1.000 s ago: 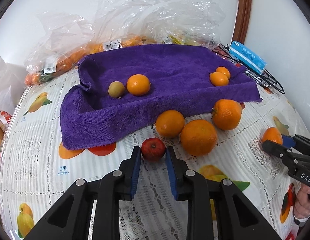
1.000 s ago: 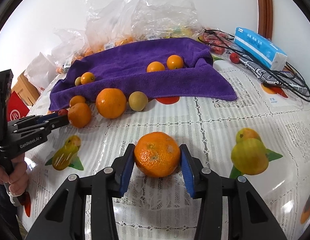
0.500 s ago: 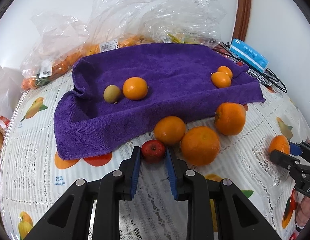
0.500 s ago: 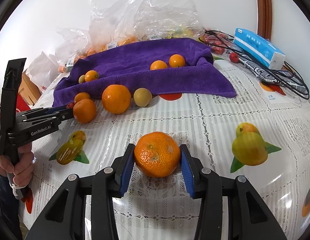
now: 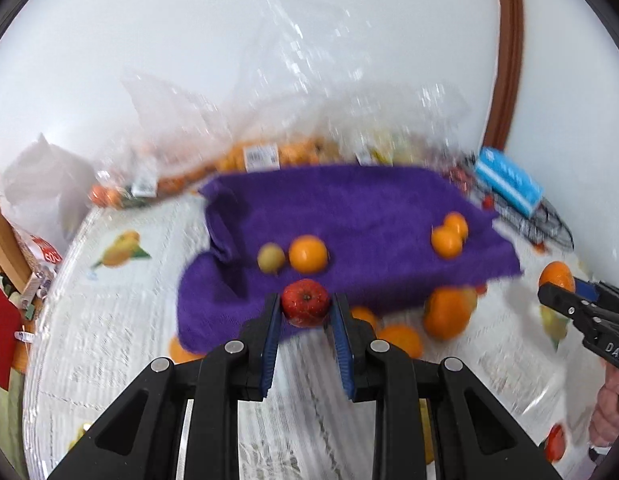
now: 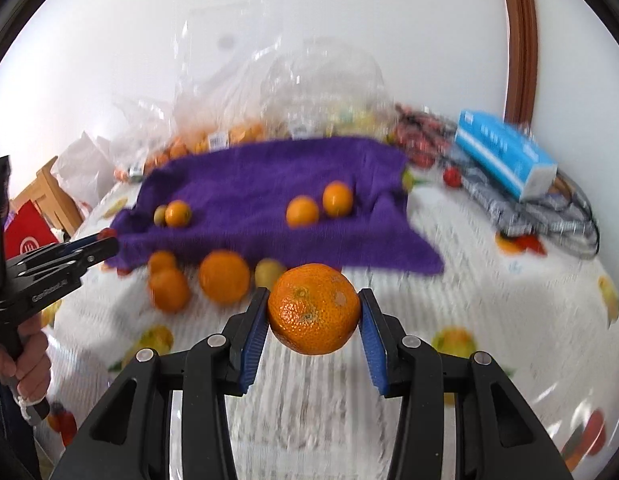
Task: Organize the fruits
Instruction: 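Carry the tangerine and red fruit over the purple towel with both grippers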
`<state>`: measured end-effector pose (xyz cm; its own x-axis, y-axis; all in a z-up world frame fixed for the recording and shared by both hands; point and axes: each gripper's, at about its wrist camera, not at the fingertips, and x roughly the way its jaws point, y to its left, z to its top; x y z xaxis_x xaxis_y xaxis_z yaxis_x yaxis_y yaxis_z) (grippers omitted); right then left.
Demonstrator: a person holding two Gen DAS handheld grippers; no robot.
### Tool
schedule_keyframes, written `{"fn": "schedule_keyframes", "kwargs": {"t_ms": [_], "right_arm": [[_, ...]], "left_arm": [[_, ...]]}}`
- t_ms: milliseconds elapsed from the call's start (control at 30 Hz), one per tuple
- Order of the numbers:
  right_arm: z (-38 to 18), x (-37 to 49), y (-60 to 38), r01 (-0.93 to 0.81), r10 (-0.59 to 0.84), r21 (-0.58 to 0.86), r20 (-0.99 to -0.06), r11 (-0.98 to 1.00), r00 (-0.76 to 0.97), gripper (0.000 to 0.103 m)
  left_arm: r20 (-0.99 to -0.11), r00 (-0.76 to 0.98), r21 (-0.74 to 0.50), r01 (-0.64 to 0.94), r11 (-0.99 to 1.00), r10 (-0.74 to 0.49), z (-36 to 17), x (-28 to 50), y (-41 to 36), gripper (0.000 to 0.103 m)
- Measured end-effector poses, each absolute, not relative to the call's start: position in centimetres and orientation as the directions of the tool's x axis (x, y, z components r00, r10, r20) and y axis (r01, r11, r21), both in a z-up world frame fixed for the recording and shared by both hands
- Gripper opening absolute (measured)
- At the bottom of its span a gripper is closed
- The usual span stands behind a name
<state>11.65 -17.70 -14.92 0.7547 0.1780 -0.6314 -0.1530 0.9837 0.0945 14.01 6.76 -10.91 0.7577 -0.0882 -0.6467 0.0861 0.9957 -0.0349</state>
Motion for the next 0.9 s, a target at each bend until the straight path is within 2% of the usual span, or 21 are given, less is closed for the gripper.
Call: {"fn": "schedule_keyframes", "kwargs": {"t_ms": [333, 900], "right_arm": [[-11.3, 15.9, -17.0, -0.182, 0.219, 0.123, -0.574, 0.976, 0.789, 0.044], [-9.5, 22.4, -15.2, -0.238, 0.249, 0.093, -0.557, 0.967, 0.792, 0.044]], "left_arm": [[-0.590, 0.805, -0.086, 0.010, 0.996, -0.059, -8.4, 16.8, 8.0, 0.025], [-0.567, 0.819, -0.126, 0.012, 0.992, -0.082, -9.6, 22.4, 6.3, 0.025]]}}
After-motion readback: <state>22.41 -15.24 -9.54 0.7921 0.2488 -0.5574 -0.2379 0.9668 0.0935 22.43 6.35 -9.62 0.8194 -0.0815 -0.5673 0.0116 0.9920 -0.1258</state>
